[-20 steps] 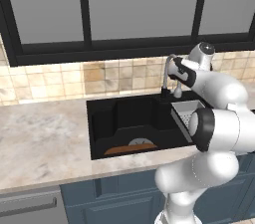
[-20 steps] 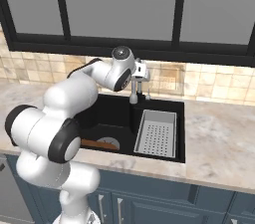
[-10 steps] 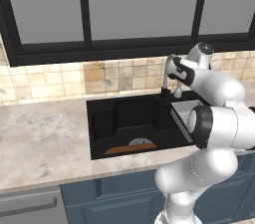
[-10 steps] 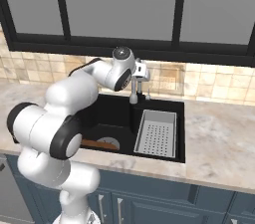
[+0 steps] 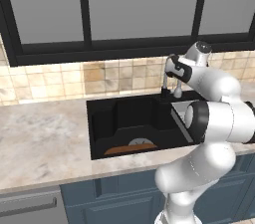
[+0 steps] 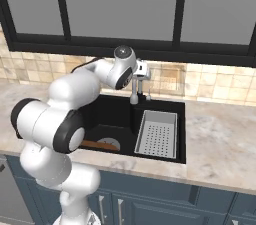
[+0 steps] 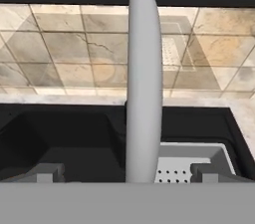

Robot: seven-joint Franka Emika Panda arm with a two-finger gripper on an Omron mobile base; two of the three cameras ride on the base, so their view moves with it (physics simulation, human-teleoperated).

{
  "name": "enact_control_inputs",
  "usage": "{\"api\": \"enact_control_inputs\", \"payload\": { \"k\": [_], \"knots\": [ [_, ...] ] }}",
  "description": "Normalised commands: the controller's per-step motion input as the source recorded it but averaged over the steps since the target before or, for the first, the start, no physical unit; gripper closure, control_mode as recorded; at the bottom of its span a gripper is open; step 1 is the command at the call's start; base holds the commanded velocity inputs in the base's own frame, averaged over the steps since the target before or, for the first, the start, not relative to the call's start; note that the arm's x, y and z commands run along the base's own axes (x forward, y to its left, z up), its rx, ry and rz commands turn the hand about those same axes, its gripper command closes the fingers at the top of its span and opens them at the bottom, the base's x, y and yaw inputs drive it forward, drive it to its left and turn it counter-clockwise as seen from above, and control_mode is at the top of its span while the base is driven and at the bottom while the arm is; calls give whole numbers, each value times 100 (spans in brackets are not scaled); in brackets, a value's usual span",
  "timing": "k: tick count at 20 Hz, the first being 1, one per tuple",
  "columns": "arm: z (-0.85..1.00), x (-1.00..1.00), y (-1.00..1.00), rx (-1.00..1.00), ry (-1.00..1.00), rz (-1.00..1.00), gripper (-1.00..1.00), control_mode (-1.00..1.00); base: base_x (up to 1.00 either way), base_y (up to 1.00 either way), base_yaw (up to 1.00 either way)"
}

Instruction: Turn on the sink faucet with hot water and rinse the cutting board for ten seconds, then turn off the faucet. Push the cutting board to reach the water if necessary.

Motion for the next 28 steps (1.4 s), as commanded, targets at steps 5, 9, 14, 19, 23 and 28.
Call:
{"api": "enact_control_inputs", "payload": {
  "k": [5,9,14,19,23,28],
  "knots": [
    [0,9,0,0,0,0,-100,-100,0,0,0],
    [-2,7,0,0,0,1,-100,-100,0,0,0],
    [-3,9,0,0,0,0,-100,-100,0,0,0],
    [-7,11,-2,0,0,0,-100,-100,0,0,0],
    [-6,1,-13,1,0,1,-100,-100,0,0,0],
    [-5,0,-16,2,0,2,-100,-100,0,0,0]
  ]
}}
